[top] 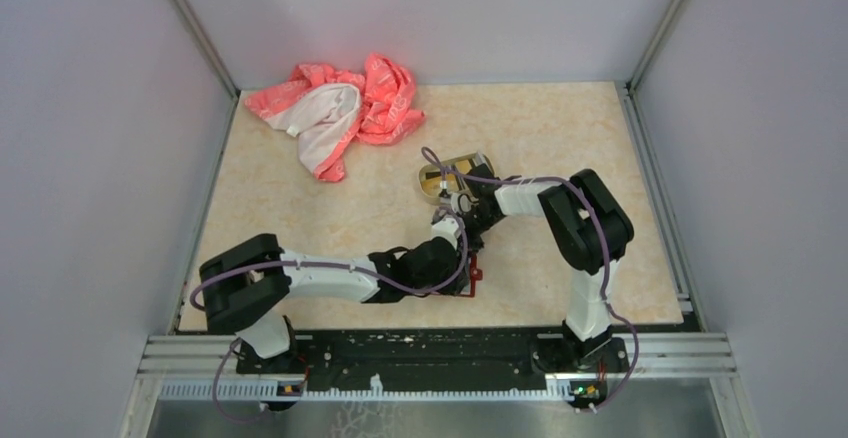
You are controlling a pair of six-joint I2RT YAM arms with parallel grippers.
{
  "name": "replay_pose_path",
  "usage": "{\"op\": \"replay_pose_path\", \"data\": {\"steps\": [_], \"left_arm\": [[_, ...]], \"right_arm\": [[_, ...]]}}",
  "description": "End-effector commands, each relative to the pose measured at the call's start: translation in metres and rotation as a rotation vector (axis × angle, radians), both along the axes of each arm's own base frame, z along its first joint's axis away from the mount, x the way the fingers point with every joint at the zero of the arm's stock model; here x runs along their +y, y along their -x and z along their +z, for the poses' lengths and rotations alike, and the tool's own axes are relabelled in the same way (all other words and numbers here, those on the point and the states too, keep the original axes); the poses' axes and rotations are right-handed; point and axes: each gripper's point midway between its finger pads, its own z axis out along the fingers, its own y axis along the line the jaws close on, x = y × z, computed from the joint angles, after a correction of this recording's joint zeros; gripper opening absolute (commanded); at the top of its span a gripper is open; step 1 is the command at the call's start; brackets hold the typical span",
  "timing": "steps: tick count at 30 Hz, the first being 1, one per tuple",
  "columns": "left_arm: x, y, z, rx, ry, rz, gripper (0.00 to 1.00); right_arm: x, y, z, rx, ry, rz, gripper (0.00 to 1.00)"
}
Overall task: Put the credit cards into the card holder
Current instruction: Insert the credit card into the card holder.
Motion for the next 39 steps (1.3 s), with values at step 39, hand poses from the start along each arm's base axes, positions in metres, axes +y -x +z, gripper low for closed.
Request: {"op": "replay_pose_path", "data": {"steps": [39], "left_arm": [[0.043, -0.034, -0.019, -0.138, -0.283, 0.195, 0.55]], "right_arm": [[-0.004, -0.035, -0.003, -0.254, 0.077, 0.062, 0.36]]}}
